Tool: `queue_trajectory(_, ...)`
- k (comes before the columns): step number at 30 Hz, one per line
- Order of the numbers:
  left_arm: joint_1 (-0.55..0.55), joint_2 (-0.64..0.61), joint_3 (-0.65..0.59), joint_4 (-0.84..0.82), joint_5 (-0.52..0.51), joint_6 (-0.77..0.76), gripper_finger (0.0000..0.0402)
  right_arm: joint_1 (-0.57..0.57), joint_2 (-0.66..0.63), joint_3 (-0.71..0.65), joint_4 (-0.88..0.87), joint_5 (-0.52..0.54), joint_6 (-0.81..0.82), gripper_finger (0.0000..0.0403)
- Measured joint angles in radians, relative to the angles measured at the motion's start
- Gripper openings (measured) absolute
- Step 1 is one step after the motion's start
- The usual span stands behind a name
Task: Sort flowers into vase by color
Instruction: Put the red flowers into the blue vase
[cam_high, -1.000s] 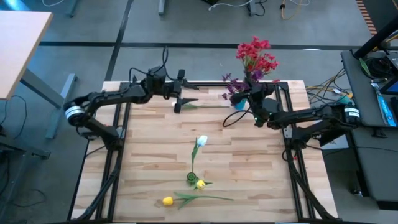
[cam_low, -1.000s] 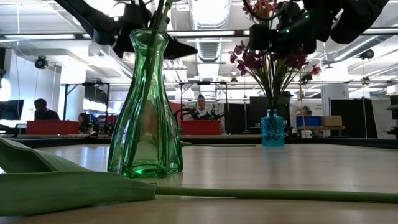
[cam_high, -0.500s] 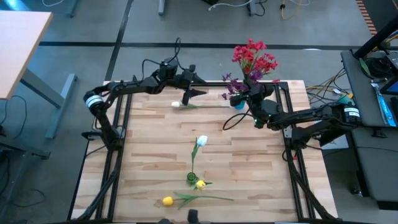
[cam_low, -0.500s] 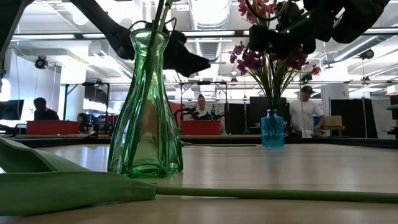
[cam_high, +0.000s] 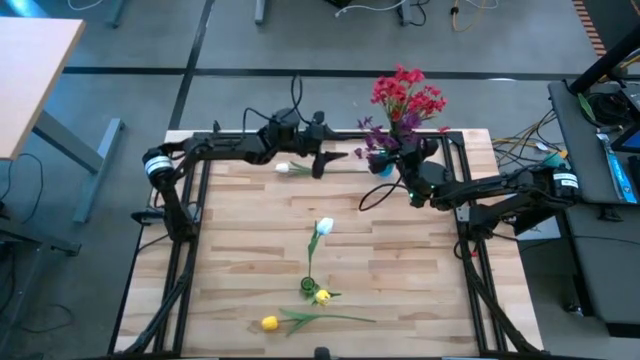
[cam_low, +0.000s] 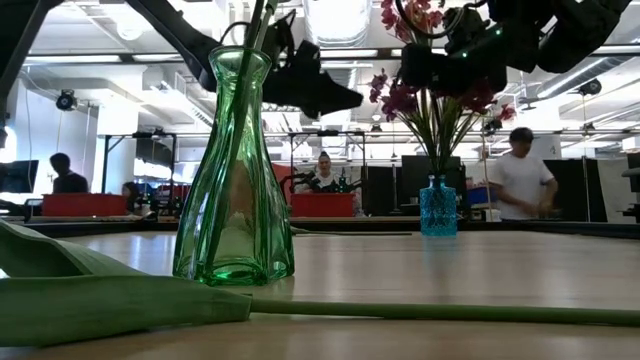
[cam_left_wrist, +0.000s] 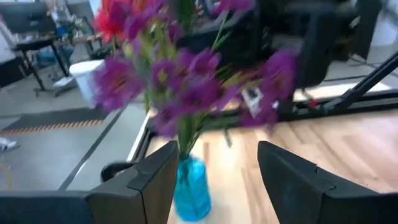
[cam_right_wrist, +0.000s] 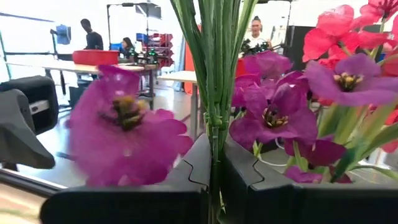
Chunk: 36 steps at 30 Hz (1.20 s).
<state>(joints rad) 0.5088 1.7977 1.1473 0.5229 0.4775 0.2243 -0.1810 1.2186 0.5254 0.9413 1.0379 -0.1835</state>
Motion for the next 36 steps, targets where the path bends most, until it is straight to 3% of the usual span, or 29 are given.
queue_trajectory(9,-0.028,0.005,-0.004,0.031,-0.066,-0.049,0.0205,0.000,0.000,0.000,0.001,-0.021,0.011,0.0012)
queue_trajectory(31,-0.072,0.276,0.003,0.386,-0.084,-0.190,0.0205,0.000,-0.001,0.000,0.012,-0.018,-0.012,0.0012)
queue_trajectory(36,-0.091,0.355,0.004,0.489,-0.127,-0.219,0.0205,0.000,-0.001,0.001,0.012,-0.018,-0.012,0.0012)
